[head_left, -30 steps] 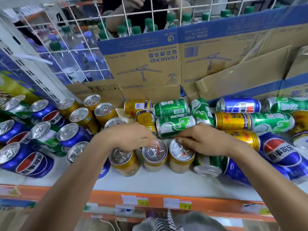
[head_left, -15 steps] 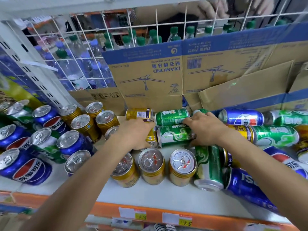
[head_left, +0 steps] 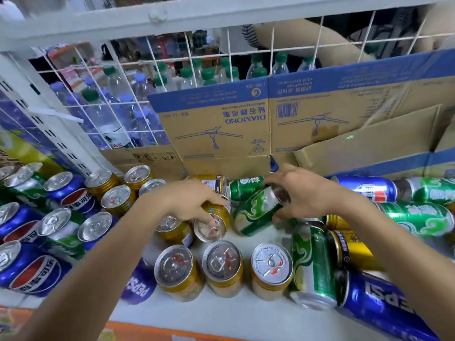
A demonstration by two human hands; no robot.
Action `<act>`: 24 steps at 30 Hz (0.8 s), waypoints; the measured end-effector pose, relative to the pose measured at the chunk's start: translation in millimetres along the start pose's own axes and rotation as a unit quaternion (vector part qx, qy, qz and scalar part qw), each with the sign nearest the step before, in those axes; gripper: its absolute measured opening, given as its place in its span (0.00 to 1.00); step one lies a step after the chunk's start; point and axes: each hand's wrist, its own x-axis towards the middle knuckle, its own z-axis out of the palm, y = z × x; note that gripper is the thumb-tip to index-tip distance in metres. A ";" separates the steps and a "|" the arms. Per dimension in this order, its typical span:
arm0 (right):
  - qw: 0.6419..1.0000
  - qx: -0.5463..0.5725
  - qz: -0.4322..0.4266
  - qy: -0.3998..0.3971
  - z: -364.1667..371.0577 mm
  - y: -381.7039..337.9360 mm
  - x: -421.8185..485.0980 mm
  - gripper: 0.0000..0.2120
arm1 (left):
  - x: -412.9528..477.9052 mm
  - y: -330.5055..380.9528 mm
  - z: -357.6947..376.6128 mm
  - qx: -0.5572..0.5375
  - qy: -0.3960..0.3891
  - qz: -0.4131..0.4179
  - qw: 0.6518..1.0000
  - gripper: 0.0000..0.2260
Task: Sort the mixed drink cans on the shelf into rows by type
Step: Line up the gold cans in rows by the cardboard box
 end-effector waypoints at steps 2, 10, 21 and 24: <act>1.000 -0.010 -0.011 -0.005 -6.5 -4.2 -1.2 0.40 | 0.3 -4.8 -6.2 -0.057 -0.033 0.030 0.997 0.23; 0.992 -0.057 -0.085 -0.076 -16.1 -12.4 -7.4 0.37 | 20.4 -19.8 -11.3 -0.113 -0.159 0.050 0.979 0.18; 0.994 0.091 -0.055 -0.003 -24.2 22.7 24.7 0.27 | 35.6 -35.8 -18.2 -0.130 0.114 -0.039 0.984 0.17; 0.999 -0.035 -0.037 0.008 -10.7 26.9 43.3 0.29 | 42.4 -43.7 -8.2 0.015 0.064 -0.113 0.991 0.25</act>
